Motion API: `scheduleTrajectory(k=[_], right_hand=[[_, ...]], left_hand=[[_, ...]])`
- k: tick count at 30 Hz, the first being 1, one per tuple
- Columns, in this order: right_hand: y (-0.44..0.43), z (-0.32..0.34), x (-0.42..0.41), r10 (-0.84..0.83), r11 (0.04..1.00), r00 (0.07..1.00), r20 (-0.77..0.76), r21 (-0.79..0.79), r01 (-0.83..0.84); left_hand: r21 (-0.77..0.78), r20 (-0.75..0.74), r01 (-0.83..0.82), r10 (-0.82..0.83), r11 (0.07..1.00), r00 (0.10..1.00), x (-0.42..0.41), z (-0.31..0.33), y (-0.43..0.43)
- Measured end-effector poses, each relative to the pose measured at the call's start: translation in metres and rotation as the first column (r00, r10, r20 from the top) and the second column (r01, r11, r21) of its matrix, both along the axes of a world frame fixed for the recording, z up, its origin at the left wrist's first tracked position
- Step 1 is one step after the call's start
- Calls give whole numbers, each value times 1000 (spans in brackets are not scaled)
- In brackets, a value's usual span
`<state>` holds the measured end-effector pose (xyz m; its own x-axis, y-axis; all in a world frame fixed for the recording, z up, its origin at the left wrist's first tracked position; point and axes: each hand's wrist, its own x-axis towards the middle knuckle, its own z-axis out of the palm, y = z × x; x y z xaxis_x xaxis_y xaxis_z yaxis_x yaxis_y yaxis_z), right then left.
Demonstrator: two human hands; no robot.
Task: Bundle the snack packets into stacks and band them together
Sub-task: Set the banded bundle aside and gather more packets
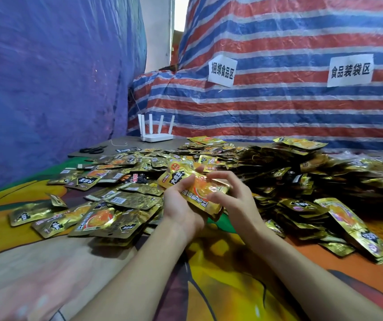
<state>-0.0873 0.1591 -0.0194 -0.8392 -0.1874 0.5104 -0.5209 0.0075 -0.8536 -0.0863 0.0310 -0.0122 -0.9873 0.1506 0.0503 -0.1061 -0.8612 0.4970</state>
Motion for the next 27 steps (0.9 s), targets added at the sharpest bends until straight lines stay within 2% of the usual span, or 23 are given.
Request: scheduleTrajectory(k=[2,7,10,14,17,20,23,27], right_hand=[[0,1,-1,-40,999,999,35,-26,41],[2,4,2,-115,977,992,50,184,104],[4,9,4,-87,993,982,166,93,72],[13,18,9,-68,997,987,144,-15,71],[22,27,8,-113,988,981,156,-89,128],[46,50,-4,-170,955,967,189,-212,209],[78,82,-28,-406,900,910,87,-137,414],[110,111,-68,-659,725,720,-220,71,685]], left_hand=[[-14,-5,23,-23,1000,1000,-1,-1,-1],[-179,-71,33,-46,983,996,-4,-3,1],[-281,-101,21,-52,959,994,-4,-3,3],[-307,-105,24,-59,951,993,4,0,8],[-276,-140,-125,89,953,986,6,-1,12],[-261,-82,-195,180,945,980,6,-3,11],[-328,-78,-174,157,929,985,7,-5,11],[-441,-117,-194,158,877,981,7,-5,19]])
